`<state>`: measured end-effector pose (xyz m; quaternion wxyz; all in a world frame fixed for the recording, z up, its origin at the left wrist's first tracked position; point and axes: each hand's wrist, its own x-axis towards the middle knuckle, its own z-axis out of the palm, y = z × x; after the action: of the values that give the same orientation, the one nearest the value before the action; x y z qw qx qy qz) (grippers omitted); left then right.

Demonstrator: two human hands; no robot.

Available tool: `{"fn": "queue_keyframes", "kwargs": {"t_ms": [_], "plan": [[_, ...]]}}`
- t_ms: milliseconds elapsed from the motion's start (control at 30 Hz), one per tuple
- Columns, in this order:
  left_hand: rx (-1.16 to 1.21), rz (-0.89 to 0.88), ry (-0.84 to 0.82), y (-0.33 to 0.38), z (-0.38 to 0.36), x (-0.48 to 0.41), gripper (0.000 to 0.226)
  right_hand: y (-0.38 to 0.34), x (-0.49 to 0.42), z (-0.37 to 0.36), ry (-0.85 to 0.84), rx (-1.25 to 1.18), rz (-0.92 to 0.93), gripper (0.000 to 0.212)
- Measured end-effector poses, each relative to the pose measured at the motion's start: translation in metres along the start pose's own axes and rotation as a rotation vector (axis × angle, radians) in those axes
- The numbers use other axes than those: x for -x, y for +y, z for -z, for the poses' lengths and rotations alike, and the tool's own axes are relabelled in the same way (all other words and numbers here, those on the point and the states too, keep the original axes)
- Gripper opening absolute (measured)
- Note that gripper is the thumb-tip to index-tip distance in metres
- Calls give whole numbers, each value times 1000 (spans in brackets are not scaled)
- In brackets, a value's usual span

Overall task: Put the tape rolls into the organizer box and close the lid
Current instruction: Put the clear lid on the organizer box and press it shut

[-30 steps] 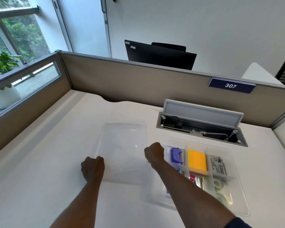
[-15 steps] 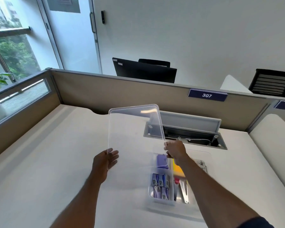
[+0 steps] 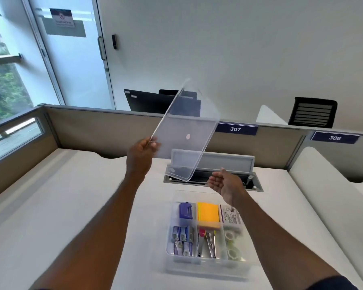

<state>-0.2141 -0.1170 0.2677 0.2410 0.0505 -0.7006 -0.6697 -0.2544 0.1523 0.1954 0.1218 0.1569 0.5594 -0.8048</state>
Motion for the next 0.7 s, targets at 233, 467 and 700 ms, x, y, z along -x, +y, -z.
{"fn": "queue_keyframes", "kwargs": {"t_ms": [233, 467, 700], "plan": [[-690, -616, -115, 14, -37, 26, 27, -42, 0, 35, -58, -468, 18, 68], [-999, -888, -402, -14, -46, 59, 38, -58, 3, 89, -16, -388, -79, 54], [-896, -458, -592, -56, -42, 75, 53, -31, 16, 115, 30, 0, -246, 17]]}}
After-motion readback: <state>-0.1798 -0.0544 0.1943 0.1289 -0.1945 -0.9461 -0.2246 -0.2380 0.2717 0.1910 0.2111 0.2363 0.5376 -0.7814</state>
